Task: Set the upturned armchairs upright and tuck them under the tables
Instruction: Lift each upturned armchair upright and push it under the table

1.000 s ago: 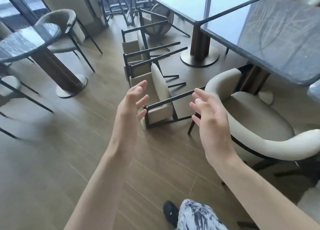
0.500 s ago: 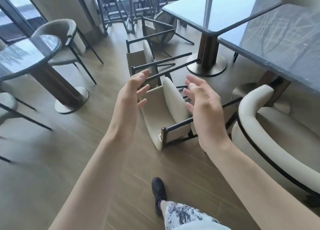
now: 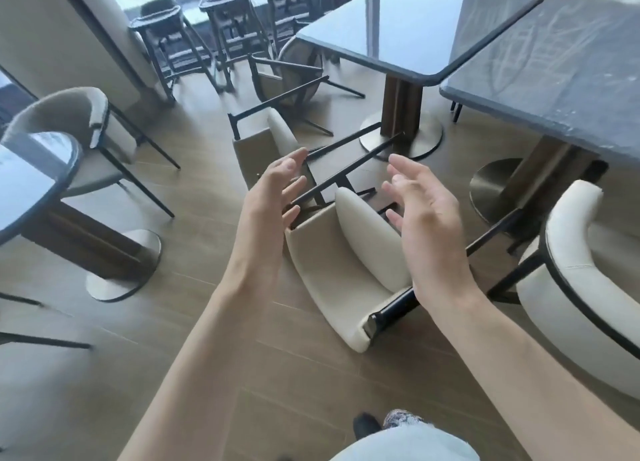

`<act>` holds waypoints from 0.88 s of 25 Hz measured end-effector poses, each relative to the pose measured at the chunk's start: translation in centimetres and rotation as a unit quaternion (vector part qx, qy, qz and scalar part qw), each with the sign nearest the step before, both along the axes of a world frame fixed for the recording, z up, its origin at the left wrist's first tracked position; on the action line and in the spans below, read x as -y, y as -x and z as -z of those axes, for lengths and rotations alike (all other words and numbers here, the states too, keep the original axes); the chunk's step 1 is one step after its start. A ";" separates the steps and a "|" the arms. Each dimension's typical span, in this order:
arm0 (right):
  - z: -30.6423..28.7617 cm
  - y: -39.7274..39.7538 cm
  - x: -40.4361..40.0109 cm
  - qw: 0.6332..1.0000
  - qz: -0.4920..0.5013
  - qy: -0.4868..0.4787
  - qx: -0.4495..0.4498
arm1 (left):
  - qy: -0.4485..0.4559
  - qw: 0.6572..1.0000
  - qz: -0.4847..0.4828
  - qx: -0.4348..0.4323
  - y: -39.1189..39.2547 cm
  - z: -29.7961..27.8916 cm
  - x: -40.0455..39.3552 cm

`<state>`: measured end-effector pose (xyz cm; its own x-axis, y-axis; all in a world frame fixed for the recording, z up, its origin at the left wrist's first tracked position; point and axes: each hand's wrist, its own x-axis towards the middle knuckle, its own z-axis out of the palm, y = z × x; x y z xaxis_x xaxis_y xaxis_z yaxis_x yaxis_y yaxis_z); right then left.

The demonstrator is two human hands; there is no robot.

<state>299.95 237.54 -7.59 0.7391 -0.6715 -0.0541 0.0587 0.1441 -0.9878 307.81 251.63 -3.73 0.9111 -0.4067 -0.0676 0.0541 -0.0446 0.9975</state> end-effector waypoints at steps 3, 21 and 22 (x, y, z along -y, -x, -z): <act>0.2 -3.3 -0.7 0.999 0.045 0.012 -0.008 | 0.029 0.999 0.033 0.015 -4.6 0.9 0.5; 0.4 -23.0 -13.9 0.929 0.366 0.019 -0.040 | 0.020 0.919 0.394 -0.023 -30.5 3.2 -4.3; 0.3 -23.5 -14.6 0.925 0.377 0.021 -0.037 | 0.025 0.914 0.404 -0.025 -31.1 3.3 -4.7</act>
<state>323.46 252.15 -7.93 0.0551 -0.9973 -0.0490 0.0583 0.0522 -0.9969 338.87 256.33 -7.00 0.3086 -0.9490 -0.0647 0.0693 -0.0454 0.9966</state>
